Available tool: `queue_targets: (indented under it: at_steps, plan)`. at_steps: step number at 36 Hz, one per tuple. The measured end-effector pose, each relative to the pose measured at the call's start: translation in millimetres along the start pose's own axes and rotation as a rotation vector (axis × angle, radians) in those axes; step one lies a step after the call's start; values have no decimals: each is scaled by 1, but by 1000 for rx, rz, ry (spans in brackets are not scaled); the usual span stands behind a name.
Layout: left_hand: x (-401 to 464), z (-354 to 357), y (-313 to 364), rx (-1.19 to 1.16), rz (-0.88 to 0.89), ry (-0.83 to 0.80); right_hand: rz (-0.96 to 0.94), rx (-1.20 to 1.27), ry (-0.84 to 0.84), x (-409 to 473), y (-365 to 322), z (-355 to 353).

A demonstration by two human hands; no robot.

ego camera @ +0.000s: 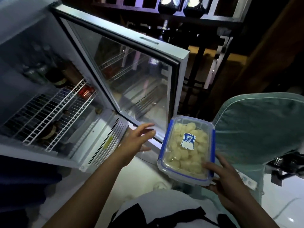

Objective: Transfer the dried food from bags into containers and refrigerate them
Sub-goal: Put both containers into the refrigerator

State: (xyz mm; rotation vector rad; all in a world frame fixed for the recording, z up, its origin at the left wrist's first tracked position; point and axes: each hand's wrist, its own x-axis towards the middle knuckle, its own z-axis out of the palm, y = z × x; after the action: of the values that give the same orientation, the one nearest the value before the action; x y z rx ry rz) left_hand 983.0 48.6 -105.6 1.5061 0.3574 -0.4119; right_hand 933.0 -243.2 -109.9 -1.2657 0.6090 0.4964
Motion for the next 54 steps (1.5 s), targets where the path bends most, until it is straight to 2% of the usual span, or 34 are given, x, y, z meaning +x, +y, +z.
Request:
queue_targets:
  at_steps: [3,6,15,22,29,38,42,47,50,54]
  plan:
    - [-32,-14,-19,-99,-115,-140,8,-47,-90,4,-4,20]
    - [-59,-25,-27,-187,-107,-153,9,-89,-178,10,-11,45]
    - [-111,-74,-36,-308,29,259,8,-232,-526,41,-23,146]
    - [-142,-134,-48,-435,60,491,34,-381,-758,53,-11,248]
    - [-145,-212,-67,-544,87,656,26,-492,-845,64,9,358]
    - [-109,-296,-59,-610,108,694,-250,-596,-791,88,8,459]
    - [-84,-319,-52,-643,95,714,-385,-821,-867,101,4,476]
    - [-52,-344,-40,-642,73,750,-700,-1137,-990,130,-4,498]
    - [-31,-360,-31,-654,41,805,-840,-1226,-991,152,-9,517]
    - [-7,-379,-12,-714,0,842,-896,-1296,-1010,179,-18,545]
